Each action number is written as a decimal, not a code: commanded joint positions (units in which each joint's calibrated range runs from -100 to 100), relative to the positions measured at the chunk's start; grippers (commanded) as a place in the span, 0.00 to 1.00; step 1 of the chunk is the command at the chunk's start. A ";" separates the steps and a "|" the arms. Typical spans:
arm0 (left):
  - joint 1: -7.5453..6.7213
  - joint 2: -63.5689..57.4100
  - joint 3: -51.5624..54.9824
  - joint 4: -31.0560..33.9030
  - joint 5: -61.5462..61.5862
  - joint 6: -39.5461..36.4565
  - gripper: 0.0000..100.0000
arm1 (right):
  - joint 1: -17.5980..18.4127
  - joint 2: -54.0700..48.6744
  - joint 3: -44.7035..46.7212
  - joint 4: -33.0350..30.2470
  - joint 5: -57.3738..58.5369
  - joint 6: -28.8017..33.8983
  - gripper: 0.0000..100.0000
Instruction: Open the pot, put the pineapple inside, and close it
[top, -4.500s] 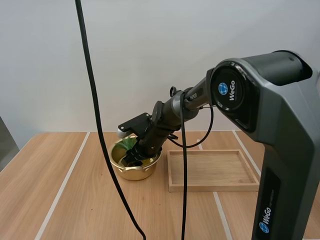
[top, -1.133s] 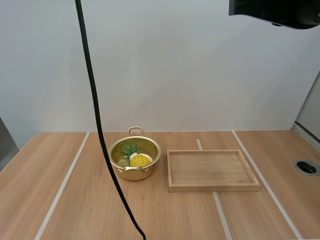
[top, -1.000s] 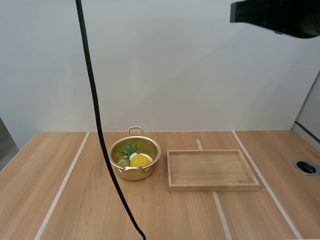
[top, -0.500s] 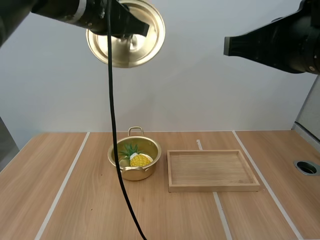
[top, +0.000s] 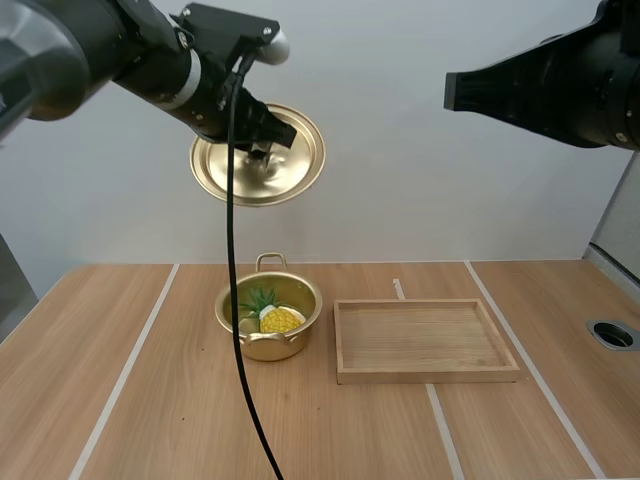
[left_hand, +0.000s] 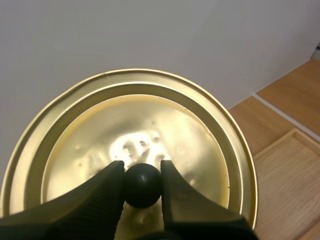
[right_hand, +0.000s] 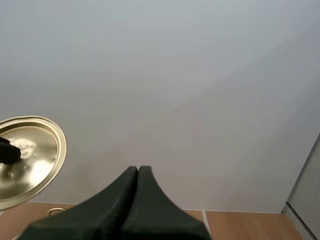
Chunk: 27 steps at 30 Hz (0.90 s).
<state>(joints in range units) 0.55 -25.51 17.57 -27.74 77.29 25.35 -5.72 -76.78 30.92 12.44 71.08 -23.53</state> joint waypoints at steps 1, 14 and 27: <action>-0.17 0.88 4.38 -2.04 -2.18 1.20 0.00 | -0.22 -0.55 0.10 0.28 -0.16 0.18 0.00; -0.17 5.09 23.68 -6.37 -20.44 9.32 0.00 | -0.22 -0.55 0.10 0.51 0.67 0.18 0.00; -0.17 12.98 24.95 -11.19 -22.41 15.63 0.00 | -0.22 -0.55 0.10 0.51 4.81 0.18 0.00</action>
<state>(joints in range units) 0.55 -13.28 42.43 -36.22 56.97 39.47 -5.72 -76.78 30.92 12.86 76.03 -23.53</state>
